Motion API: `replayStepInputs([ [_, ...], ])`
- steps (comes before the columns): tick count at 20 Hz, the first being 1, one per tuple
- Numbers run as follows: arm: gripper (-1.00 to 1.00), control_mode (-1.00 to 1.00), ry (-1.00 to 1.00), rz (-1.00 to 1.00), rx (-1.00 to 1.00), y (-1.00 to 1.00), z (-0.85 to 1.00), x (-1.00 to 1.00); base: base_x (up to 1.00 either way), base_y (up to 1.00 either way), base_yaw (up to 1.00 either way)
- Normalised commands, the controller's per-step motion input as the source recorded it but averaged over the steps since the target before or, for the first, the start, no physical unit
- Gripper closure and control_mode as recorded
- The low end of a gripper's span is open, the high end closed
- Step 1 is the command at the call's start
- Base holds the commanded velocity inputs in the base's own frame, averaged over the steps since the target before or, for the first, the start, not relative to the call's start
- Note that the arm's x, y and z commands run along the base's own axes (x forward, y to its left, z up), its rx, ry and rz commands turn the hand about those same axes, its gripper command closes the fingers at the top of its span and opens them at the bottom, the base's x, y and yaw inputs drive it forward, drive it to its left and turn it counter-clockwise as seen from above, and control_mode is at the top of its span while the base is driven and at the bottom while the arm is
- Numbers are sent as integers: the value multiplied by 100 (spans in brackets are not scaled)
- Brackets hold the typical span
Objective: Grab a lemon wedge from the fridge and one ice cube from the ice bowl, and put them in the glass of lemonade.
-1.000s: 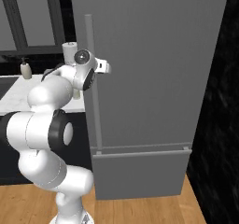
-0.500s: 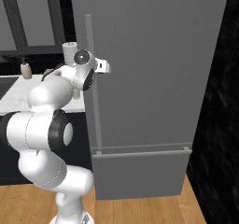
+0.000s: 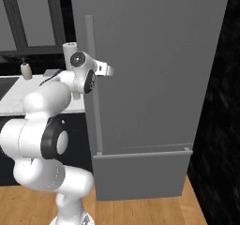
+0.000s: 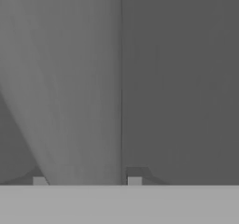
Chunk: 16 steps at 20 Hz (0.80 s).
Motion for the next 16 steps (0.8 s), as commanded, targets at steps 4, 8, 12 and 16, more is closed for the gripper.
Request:
replayStepInputs([
  [4,100,-100,0,-15,3,-99,0,-51,0,0,0],
  [8,100,-100,0,-13,7,-100,0,-81,0,0,0],
  [12,100,-100,0,-8,10,-100,0,-90,0,0,0],
  [16,100,-100,0,-7,9,-100,0,-82,0,0,0],
])
